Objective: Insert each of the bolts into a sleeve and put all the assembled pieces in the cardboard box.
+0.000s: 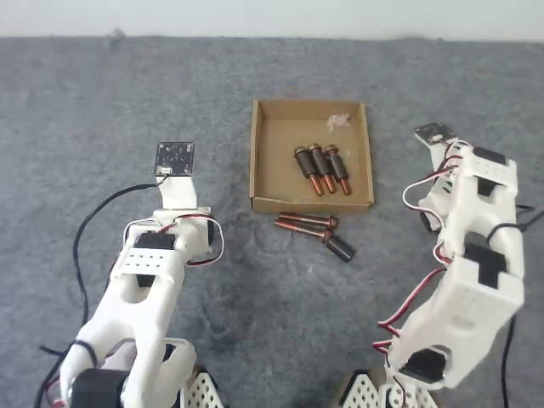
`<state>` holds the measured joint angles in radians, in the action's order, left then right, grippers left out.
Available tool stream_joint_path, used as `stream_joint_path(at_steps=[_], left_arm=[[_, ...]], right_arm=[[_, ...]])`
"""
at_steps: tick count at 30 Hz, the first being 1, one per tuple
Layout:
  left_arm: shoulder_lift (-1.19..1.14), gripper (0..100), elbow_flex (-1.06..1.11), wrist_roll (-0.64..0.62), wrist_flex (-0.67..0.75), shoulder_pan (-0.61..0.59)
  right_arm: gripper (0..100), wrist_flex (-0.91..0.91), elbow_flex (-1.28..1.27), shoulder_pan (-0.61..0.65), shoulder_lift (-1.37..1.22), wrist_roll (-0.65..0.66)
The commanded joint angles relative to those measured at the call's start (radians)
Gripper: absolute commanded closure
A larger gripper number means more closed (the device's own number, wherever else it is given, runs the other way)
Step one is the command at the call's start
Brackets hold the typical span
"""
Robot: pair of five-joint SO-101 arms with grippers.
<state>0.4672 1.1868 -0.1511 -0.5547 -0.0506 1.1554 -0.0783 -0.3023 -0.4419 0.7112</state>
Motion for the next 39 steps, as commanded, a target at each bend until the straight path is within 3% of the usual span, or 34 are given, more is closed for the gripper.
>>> stream_joint_path(at_steps=[1,5,8,24,32,39], left_arm=[[0.005,98,-0.027,0.006,0.023,0.005],[0.005,98,-0.027,0.006,0.023,0.005],[0.005,98,-0.027,0.006,0.023,0.005],[0.005,98,-0.027,0.006,0.023,0.005],[0.005,98,-0.027,0.006,0.023,0.005],[0.005,98,-0.027,0.006,0.023,0.005]], right_arm=[[98.6,-0.002,0.046,-0.002,-0.018,-0.011],[99.1,-0.001,0.052,-0.004,0.025,-0.018],[99.1,0.028,0.052,-0.002,0.097,-0.097],[98.9,0.343,-0.048,0.035,0.435,-0.247],[98.9,0.367,-0.222,0.122,0.564,-0.255],[98.9,0.364,-0.361,0.292,0.702,-0.397]])
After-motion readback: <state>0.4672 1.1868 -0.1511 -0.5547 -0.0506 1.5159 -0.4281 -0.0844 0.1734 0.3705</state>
